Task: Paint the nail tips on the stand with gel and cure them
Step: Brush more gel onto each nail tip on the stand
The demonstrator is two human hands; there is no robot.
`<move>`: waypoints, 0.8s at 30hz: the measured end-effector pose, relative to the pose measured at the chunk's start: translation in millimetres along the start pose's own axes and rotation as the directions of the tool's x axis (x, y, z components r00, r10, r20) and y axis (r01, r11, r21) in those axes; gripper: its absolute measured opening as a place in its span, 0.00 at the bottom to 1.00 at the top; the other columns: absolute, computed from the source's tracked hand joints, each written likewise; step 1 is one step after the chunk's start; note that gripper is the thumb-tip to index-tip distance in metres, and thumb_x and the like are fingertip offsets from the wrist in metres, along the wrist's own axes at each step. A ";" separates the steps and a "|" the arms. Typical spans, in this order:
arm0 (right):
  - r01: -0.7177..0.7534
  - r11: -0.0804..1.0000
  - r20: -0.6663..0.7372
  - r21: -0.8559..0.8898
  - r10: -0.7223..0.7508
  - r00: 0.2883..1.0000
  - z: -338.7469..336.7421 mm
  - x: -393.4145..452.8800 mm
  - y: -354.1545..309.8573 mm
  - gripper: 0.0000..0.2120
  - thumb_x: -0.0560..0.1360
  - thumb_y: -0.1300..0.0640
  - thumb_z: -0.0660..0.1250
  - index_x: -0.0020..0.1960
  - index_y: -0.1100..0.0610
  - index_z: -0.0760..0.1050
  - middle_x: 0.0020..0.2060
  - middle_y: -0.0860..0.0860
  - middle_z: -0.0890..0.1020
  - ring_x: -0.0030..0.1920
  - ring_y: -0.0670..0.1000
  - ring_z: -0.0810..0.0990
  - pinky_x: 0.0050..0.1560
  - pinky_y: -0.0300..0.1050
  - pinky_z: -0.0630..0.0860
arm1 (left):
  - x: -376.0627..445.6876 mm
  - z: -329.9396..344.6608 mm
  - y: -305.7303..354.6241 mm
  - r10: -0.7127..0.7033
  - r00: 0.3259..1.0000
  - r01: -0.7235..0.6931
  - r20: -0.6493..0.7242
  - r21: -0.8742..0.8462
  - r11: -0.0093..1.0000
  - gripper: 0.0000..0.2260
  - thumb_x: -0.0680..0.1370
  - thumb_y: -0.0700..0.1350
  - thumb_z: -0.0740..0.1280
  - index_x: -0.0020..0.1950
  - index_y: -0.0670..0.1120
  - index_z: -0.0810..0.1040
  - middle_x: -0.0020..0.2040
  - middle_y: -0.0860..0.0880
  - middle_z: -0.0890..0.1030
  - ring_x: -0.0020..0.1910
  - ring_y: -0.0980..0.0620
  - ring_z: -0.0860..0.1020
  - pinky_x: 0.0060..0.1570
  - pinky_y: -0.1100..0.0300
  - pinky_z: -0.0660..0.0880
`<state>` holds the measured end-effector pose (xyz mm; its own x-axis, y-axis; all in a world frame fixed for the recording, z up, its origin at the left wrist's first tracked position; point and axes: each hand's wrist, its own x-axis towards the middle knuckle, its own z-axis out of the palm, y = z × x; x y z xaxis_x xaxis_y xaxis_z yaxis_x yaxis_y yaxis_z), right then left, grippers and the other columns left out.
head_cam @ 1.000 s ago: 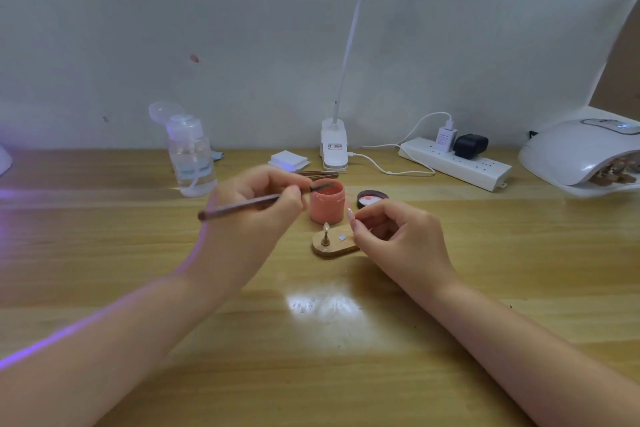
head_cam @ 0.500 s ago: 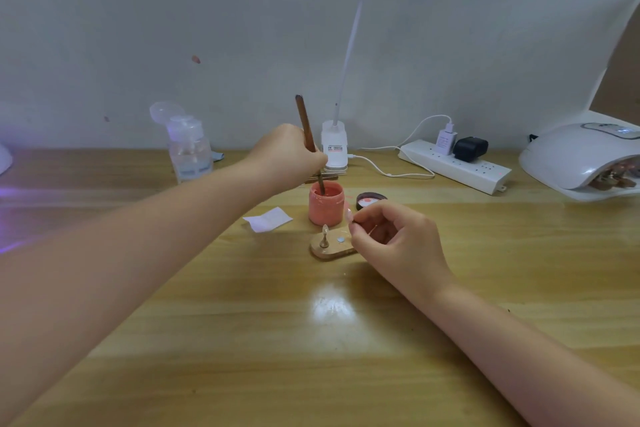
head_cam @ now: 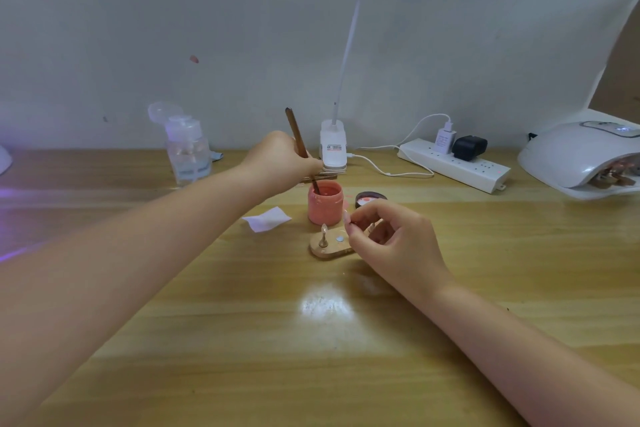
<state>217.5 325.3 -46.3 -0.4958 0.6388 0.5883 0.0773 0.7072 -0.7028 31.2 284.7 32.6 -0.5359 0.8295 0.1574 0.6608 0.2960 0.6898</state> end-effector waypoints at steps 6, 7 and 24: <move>0.010 1.000 0.003 -0.013 -0.010 1.000 -0.4 -0.3 -1.3 0.05 0.71 0.60 0.74 0.37 0.53 0.80 0.31 0.42 0.79 0.27 0.45 0.72 0.32 0.41 0.72 | -5.5 4.8 -1.0 0.044 0.999 -0.045 0.015 0.083 0.996 0.14 0.76 0.52 0.70 0.49 0.41 0.84 0.42 0.47 0.82 0.38 0.51 0.77 0.37 0.57 0.71; 0.014 1.000 0.005 -0.015 -0.014 1.000 -0.7 -0.3 -1.4 0.05 0.71 0.60 0.74 0.38 0.53 0.80 0.31 0.42 0.80 0.27 0.46 0.73 0.32 0.43 0.72 | -5.3 3.2 -1.1 0.056 0.998 -0.055 -0.029 0.031 0.998 0.14 0.76 0.51 0.69 0.48 0.40 0.84 0.40 0.45 0.81 0.37 0.51 0.75 0.36 0.58 0.68; 0.017 0.999 -0.005 -0.038 -0.018 1.000 -0.9 0.0 -2.5 0.04 0.71 0.59 0.73 0.38 0.54 0.80 0.31 0.43 0.80 0.28 0.47 0.75 0.34 0.46 0.74 | -10.1 -7.3 -43.3 -0.340 0.936 0.247 -0.094 -0.514 0.821 0.09 0.79 0.50 0.66 0.42 0.47 0.80 0.30 0.56 0.83 0.29 0.57 0.71 0.33 0.62 0.67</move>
<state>218.1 323.9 -44.2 -0.4932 0.6276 0.6023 0.1012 0.7291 -0.6768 4.2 260.1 6.3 -0.7757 0.6307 -0.0210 0.1399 0.2043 0.9689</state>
